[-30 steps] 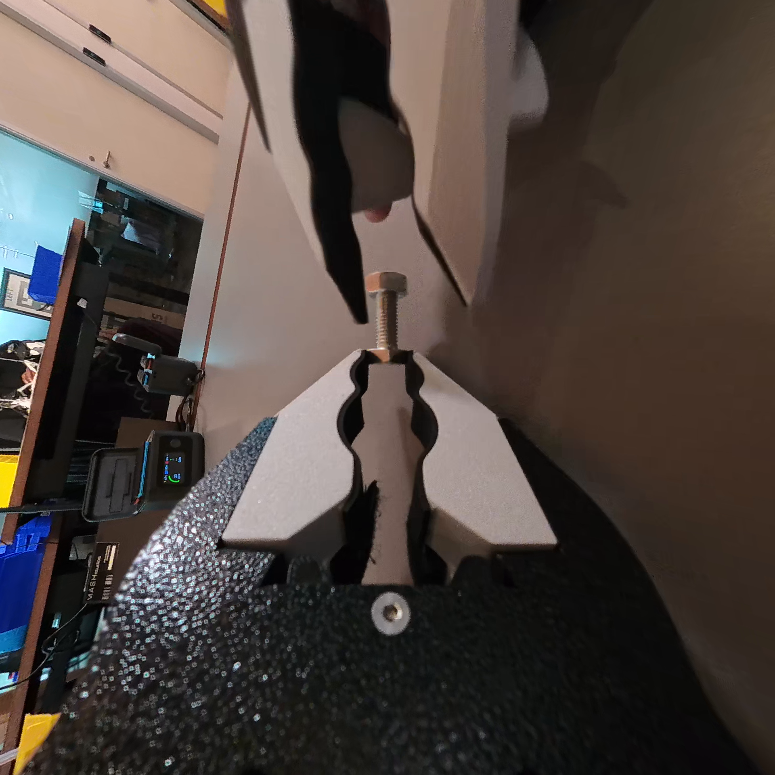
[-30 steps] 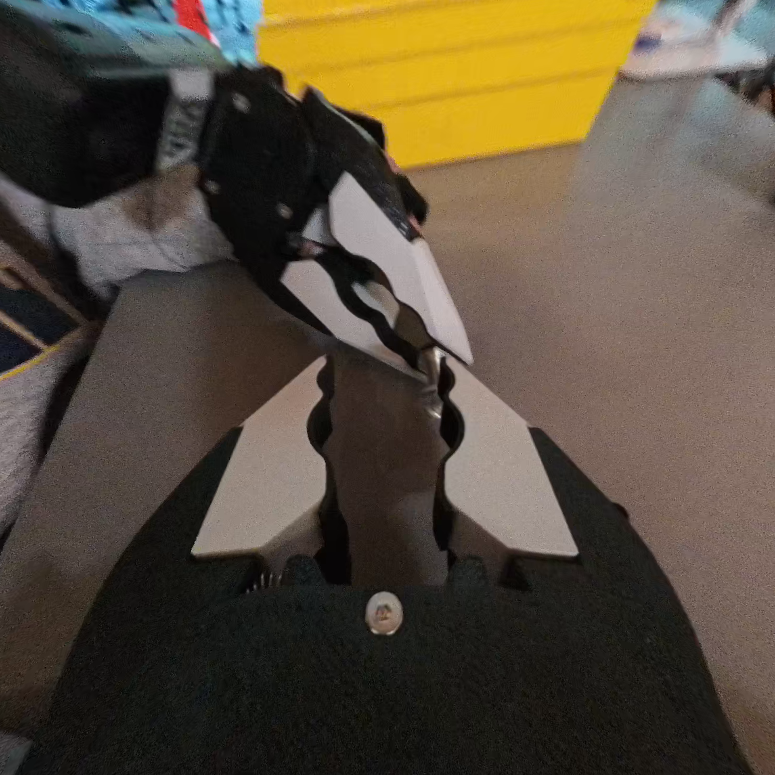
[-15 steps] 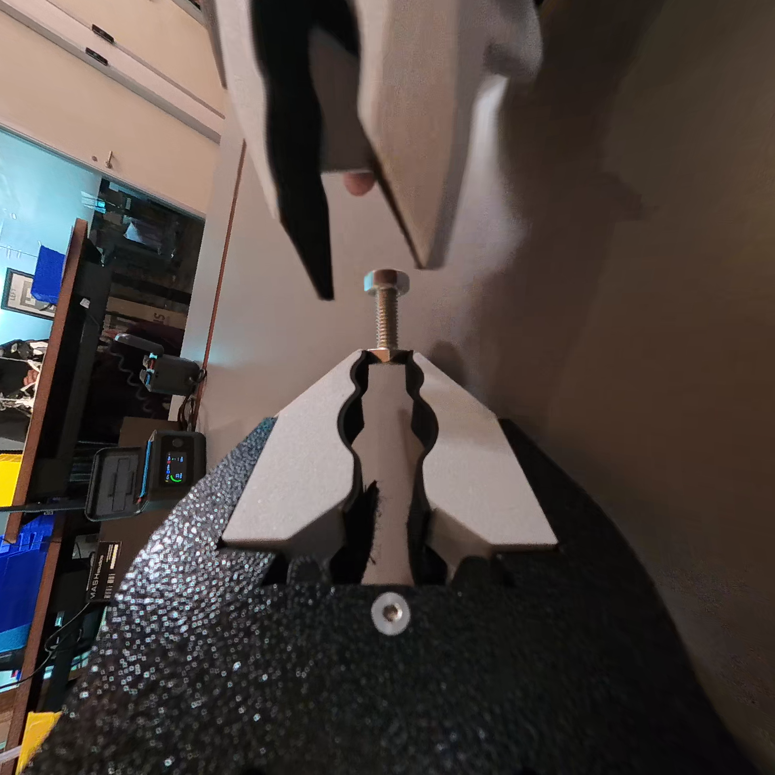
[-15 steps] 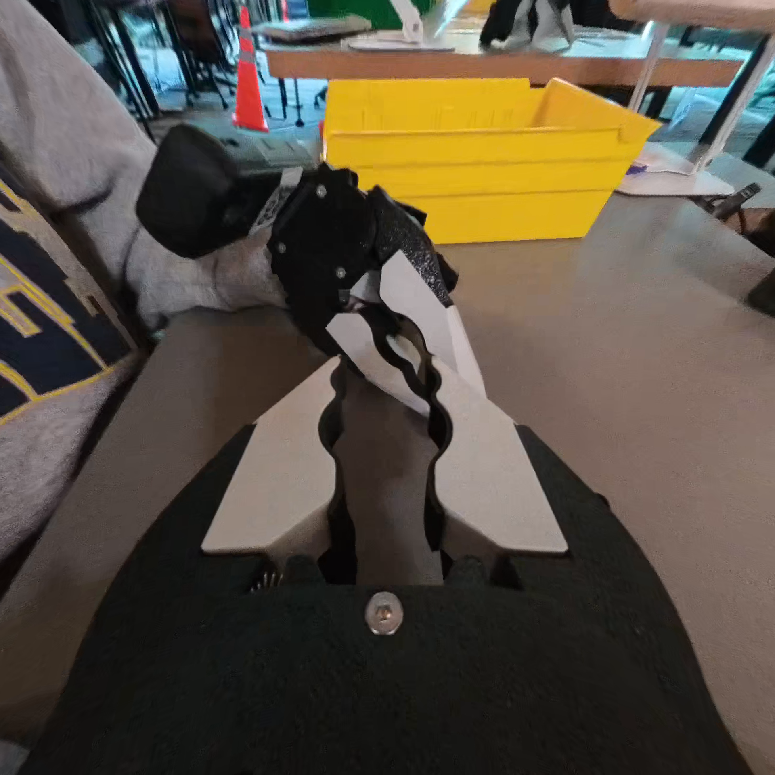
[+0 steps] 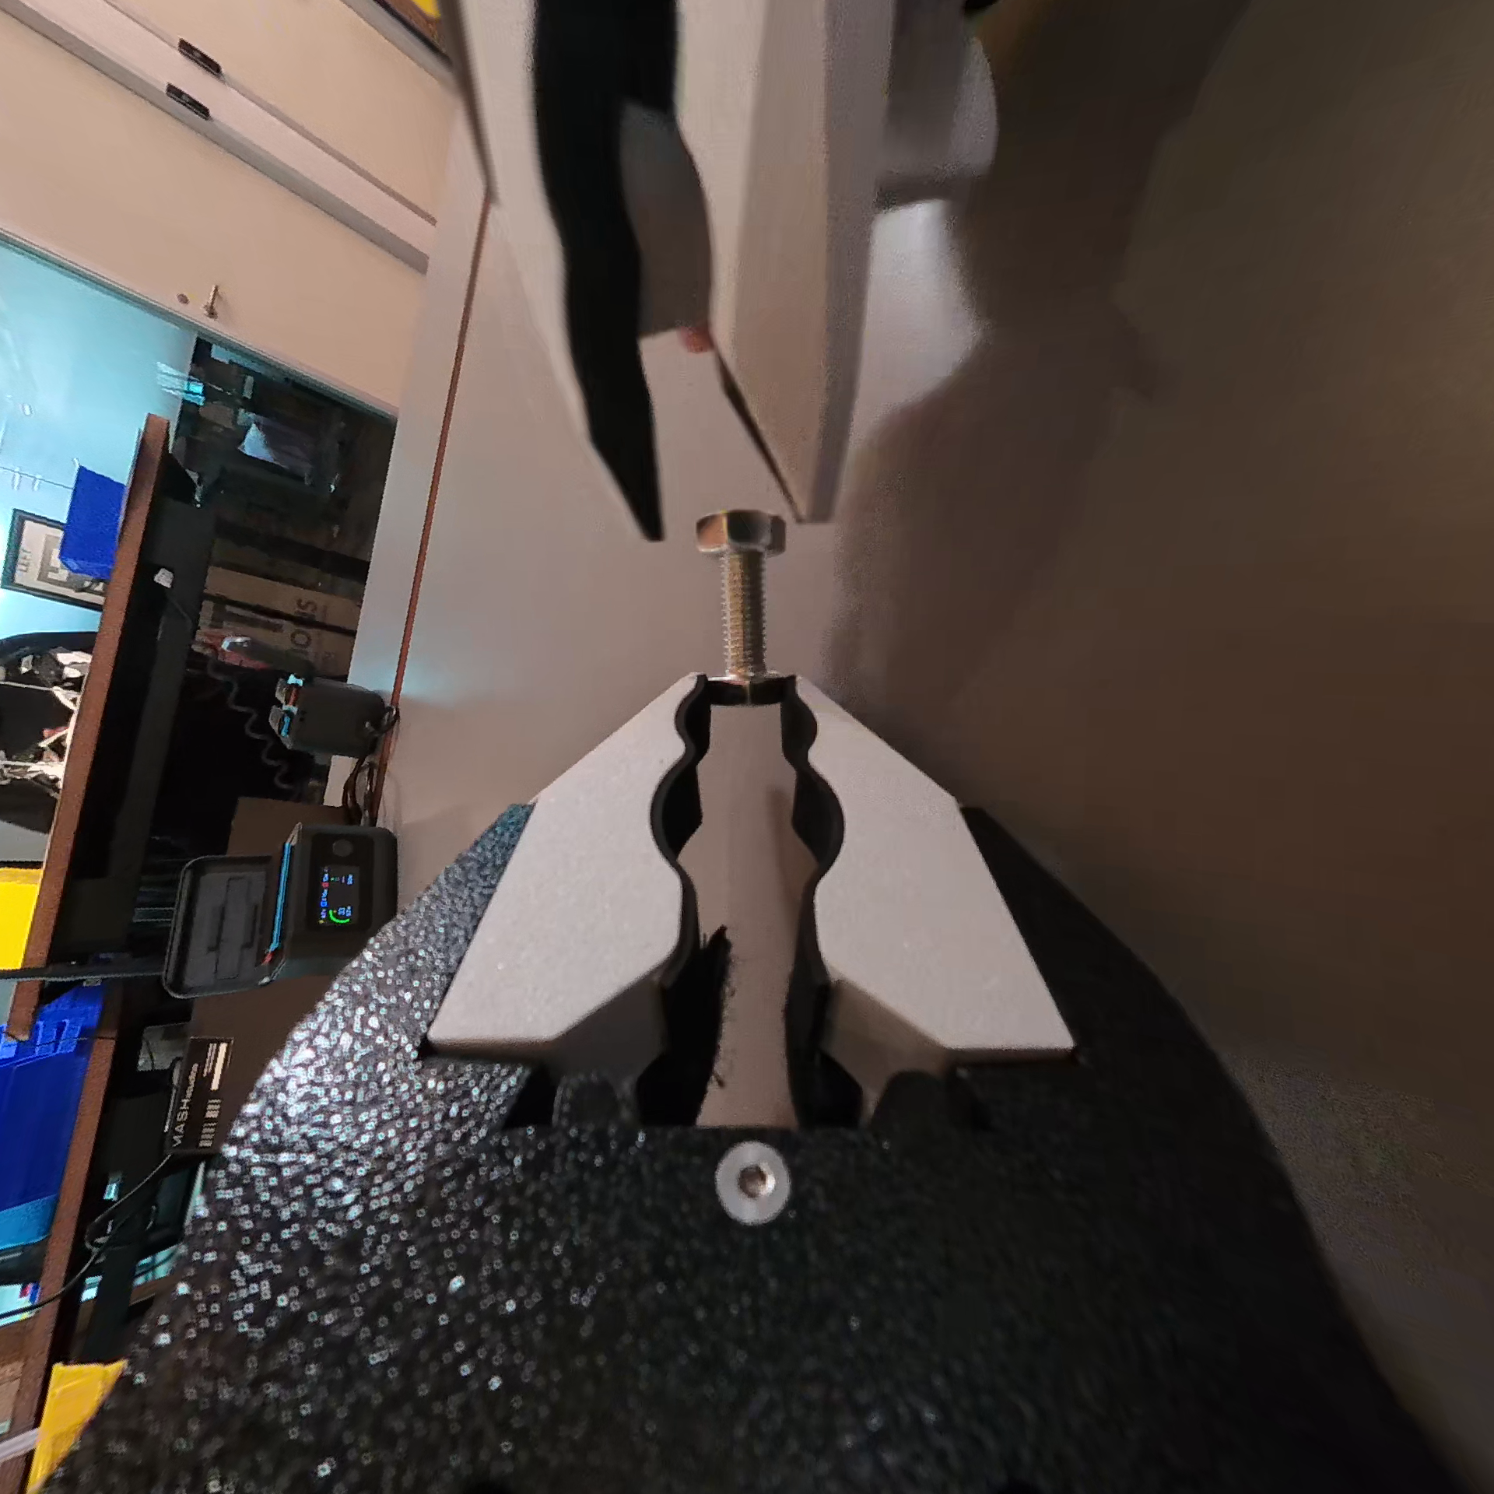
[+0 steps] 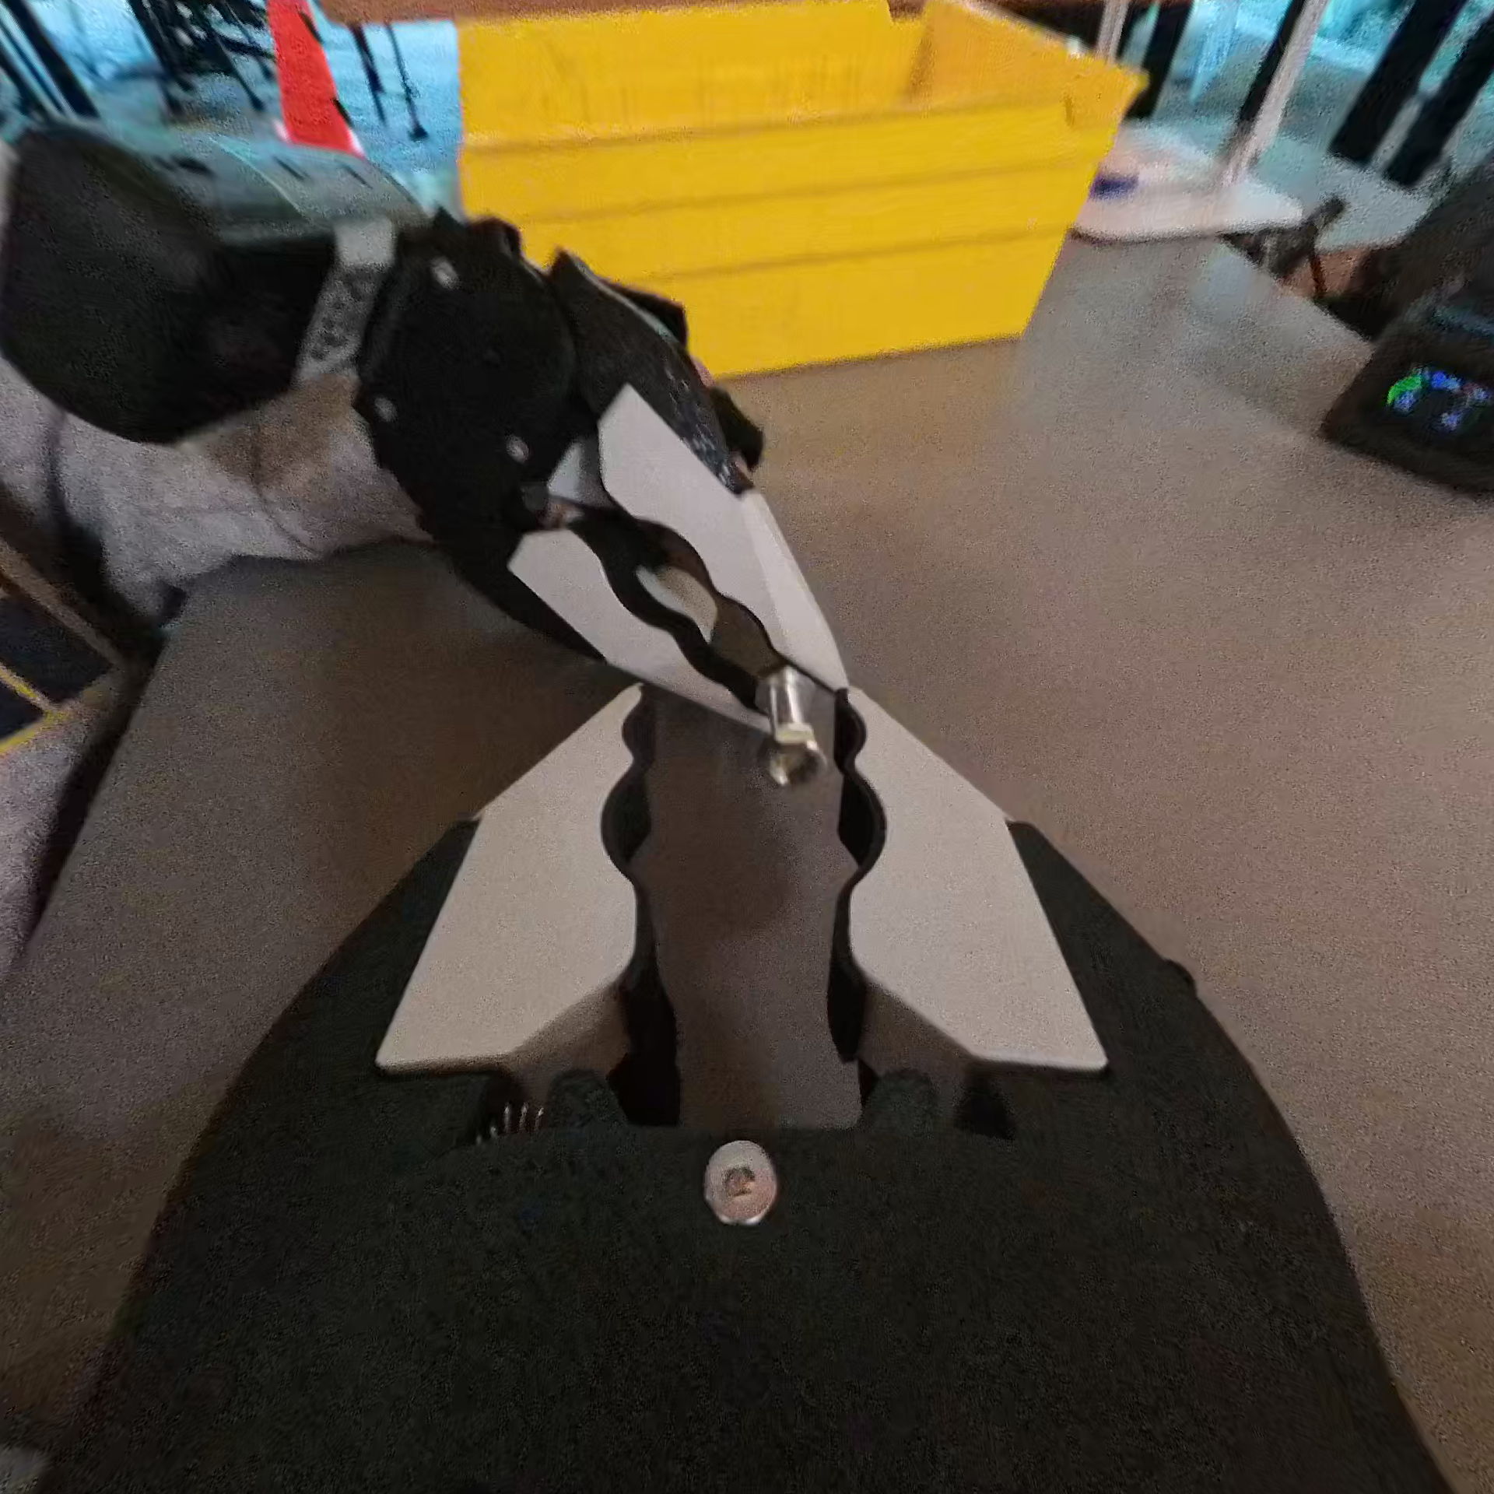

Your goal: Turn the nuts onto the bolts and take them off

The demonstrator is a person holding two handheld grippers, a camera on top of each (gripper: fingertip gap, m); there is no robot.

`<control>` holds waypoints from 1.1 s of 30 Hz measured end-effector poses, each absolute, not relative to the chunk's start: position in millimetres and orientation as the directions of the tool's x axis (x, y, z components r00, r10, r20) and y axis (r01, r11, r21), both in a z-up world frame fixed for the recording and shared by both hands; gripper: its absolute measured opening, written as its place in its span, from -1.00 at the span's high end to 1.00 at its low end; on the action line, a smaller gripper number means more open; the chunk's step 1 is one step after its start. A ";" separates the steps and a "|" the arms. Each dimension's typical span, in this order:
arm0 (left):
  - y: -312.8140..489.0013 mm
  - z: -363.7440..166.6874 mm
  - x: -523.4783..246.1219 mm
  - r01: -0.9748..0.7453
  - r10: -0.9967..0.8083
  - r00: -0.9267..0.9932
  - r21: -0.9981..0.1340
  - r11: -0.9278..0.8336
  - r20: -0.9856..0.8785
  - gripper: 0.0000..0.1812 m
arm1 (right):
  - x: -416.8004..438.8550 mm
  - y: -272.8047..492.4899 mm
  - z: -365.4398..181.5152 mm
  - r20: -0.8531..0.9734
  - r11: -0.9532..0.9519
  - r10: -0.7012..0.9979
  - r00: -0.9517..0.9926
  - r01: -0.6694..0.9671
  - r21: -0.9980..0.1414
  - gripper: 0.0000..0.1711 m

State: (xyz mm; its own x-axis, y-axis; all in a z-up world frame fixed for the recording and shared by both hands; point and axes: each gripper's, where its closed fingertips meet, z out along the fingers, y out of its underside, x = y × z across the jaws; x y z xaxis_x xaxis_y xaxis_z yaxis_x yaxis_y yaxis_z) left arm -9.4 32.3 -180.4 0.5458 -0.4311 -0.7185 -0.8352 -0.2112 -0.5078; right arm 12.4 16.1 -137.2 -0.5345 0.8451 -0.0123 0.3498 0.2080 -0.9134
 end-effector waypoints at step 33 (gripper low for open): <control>13.2 -177.4 -13.1 -0.836 -0.436 0.546 -0.502 -0.222 -0.716 0.83 | 13.1 10.2 -166.4 -0.017 0.280 0.838 -0.545 0.459 -0.843 0.33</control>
State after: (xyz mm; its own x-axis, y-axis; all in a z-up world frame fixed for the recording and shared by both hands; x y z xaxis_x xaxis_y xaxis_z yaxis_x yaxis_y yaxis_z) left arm -13.1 13.2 -177.4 0.5456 -0.4358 -0.7158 -0.8359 -0.2223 -0.5018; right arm 13.1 10.2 -166.4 -0.5446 0.8385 -0.0174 0.4586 0.2804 -0.8433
